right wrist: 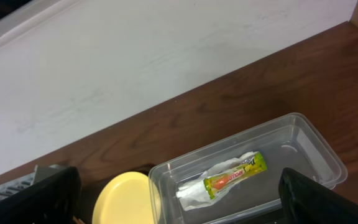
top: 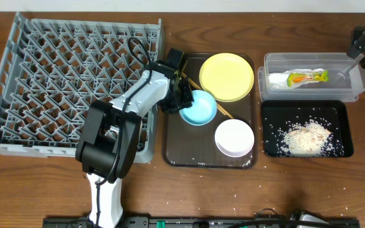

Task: Sort waste into correct bins and load items into the dishwasher
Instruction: 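Lift the light-blue bowl and move it over the dish rack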

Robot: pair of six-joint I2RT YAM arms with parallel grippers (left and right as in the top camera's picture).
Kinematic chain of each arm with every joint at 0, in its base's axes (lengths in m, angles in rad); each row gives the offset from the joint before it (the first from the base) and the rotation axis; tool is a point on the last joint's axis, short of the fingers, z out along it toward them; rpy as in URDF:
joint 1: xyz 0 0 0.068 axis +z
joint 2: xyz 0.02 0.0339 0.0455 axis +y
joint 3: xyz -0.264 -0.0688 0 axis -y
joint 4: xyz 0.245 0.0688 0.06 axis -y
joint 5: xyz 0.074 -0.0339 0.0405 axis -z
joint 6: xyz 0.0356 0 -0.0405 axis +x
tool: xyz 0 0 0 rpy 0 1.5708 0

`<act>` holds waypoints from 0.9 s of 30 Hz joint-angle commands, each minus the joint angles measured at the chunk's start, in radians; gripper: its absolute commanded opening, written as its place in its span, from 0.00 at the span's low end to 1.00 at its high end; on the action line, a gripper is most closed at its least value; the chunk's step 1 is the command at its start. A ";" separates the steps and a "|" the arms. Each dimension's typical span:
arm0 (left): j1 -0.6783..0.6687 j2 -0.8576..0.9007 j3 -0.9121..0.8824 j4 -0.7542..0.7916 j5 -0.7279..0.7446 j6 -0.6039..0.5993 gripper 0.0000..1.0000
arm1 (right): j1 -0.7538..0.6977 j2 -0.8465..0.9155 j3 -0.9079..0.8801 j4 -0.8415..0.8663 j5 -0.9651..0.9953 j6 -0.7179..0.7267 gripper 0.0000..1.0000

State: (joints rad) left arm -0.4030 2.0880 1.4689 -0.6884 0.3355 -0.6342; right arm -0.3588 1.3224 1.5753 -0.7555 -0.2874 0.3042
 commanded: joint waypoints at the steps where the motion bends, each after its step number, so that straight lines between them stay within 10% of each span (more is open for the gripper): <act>1: -0.004 0.008 -0.013 0.010 0.016 -0.003 0.10 | -0.003 0.000 0.001 -0.001 0.006 0.010 0.99; 17: -0.005 -0.214 -0.014 -0.006 0.051 0.093 0.07 | -0.004 0.000 0.000 -0.001 0.007 0.010 0.99; 27: 0.029 -0.456 -0.014 -0.117 -0.508 0.209 0.07 | -0.004 0.000 0.001 -0.001 0.007 0.010 0.99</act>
State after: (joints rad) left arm -0.3973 1.6630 1.4483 -0.7799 0.1150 -0.4957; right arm -0.3588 1.3224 1.5753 -0.7559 -0.2871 0.3038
